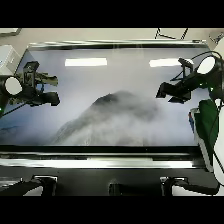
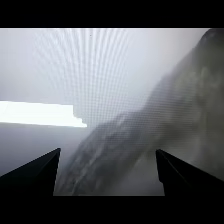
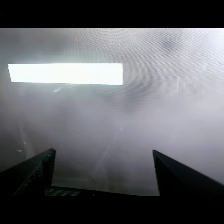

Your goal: Fold the clothes and pants, and hang the long-sleeved shirts on hangers.

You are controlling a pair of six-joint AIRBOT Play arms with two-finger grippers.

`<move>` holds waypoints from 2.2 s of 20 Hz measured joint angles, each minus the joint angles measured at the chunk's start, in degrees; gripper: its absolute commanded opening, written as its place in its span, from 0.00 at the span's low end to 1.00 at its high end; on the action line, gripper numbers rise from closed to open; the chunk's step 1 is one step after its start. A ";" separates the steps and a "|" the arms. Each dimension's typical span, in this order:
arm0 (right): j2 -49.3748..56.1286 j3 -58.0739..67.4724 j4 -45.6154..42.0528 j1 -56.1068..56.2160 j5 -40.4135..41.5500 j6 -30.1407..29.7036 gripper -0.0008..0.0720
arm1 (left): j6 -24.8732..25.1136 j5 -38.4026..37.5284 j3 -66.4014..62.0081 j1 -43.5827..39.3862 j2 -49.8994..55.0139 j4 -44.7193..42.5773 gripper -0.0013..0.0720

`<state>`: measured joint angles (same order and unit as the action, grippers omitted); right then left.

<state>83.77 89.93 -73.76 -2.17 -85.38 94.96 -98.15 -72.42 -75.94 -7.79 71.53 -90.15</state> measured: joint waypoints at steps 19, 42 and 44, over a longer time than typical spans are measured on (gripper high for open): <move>0.09 0.00 -4.68 0.00 18.01 -0.37 0.94 | -13.05 24.30 -18.82 34.77 30.88 27.17 1.00; -1.18 0.13 -2.80 0.00 8.35 -0.50 0.94 | 9.66 39.98 -21.18 30.21 37.03 45.05 0.04; -2.91 0.11 -4.15 0.00 7.32 -2.01 0.94 | 17.90 35.52 -21.11 26.69 29.31 44.06 0.04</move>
<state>80.86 90.04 -77.91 -2.17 -78.06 92.95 -80.25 -36.91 -97.06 18.90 100.84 -46.09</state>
